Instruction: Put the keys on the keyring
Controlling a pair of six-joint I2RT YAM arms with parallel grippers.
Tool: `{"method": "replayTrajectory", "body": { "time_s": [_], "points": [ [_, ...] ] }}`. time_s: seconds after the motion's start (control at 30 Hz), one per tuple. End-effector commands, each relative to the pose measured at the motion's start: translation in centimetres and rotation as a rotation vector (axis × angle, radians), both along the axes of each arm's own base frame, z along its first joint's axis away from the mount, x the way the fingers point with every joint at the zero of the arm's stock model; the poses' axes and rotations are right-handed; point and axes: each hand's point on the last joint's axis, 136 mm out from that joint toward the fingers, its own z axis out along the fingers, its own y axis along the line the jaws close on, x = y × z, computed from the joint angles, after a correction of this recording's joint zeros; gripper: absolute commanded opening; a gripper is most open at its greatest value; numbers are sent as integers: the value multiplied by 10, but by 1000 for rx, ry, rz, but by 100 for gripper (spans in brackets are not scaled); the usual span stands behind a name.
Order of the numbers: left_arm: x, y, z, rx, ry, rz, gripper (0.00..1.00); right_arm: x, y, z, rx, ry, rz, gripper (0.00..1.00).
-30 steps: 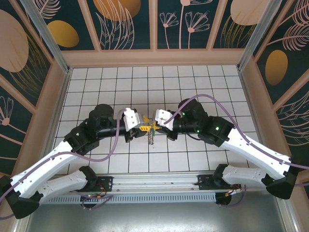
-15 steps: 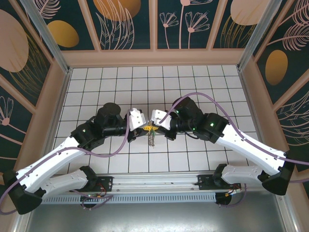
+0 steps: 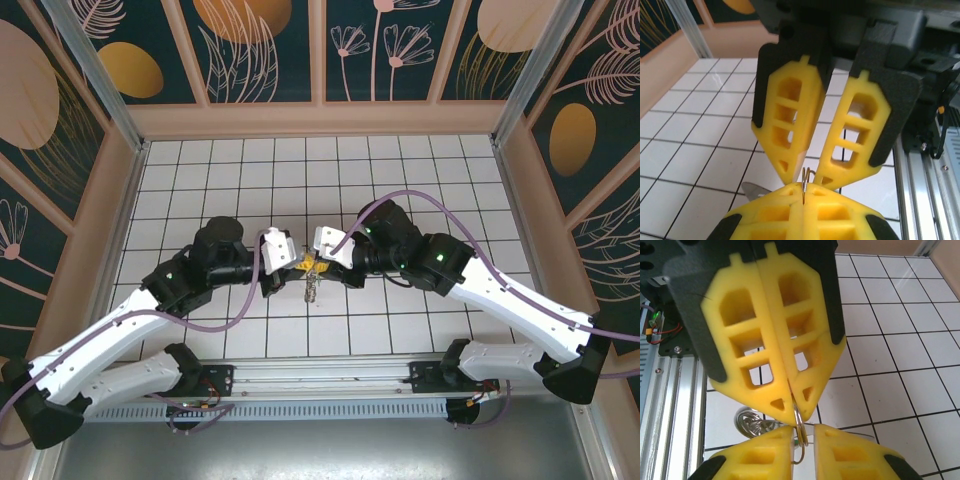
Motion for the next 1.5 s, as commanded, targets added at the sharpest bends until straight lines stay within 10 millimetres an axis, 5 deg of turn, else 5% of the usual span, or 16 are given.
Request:
{"method": "replayTrajectory", "body": {
  "time_s": [0.0,0.4,0.7,0.93,1.47],
  "points": [
    [-11,-4,32,-134,-47,-56,0,-4,0,7,45,6,2,18],
    [-30,-3,51,-267,-69,-133,0,-19,-5,31,165,-37,69,6],
    [-13,-5,34,-173,-34,-60,0,-20,-13,43,204,-77,58,0],
    [9,0,5,21,-12,43,17,7,-14,20,77,-35,-44,0],
    [10,-8,-4,36,2,11,18,0,-2,14,45,12,20,0]
  ]
}}
